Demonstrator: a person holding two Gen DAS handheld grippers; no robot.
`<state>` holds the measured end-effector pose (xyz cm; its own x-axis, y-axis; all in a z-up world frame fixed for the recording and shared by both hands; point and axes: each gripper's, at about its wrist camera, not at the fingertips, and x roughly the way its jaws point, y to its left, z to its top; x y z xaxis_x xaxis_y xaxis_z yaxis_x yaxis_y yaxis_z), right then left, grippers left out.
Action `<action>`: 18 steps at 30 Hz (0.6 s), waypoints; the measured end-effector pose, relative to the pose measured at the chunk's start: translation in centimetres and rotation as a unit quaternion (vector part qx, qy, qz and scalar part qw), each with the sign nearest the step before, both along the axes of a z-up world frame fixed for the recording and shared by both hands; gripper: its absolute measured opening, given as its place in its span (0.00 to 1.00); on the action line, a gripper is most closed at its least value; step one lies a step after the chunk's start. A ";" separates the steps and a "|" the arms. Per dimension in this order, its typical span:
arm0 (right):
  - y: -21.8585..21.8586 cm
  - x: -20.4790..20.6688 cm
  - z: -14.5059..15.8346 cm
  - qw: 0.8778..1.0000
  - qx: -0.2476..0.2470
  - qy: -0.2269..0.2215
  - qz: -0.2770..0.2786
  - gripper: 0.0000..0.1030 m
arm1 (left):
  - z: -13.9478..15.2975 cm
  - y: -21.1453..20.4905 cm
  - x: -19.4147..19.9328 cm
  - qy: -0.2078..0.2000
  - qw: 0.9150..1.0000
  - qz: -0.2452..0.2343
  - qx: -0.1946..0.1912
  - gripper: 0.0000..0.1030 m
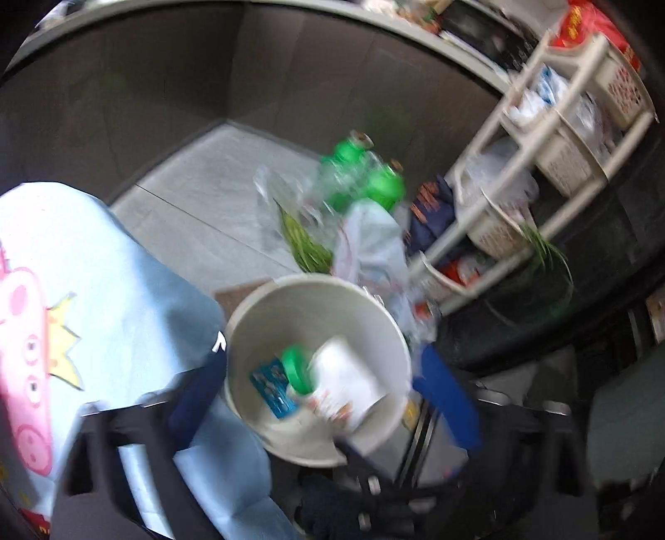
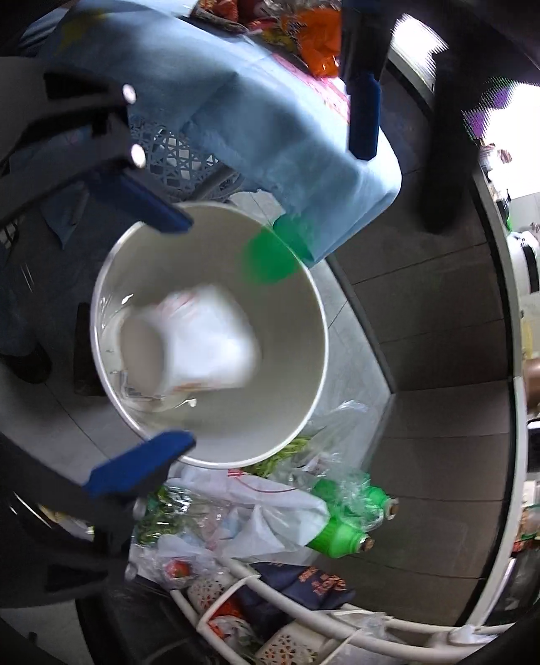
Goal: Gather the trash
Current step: 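Drop the green cap and white paper cup into the white bucket with both grippers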
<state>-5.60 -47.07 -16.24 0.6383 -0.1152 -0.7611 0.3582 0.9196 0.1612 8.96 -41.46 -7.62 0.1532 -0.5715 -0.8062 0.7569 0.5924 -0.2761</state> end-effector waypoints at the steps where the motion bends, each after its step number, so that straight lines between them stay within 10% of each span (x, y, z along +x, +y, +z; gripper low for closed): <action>1: 0.2 -0.2 0.1 1.000 -0.003 -0.003 0.005 0.97 | 0.2 0.2 0.1 -0.003 1.000 0.004 -0.009 0.92; 18: 2.6 -1.4 5.4 0.999 -0.022 -0.033 0.013 0.97 | 4.3 4.1 0.2 -0.007 0.998 0.049 -0.031 0.92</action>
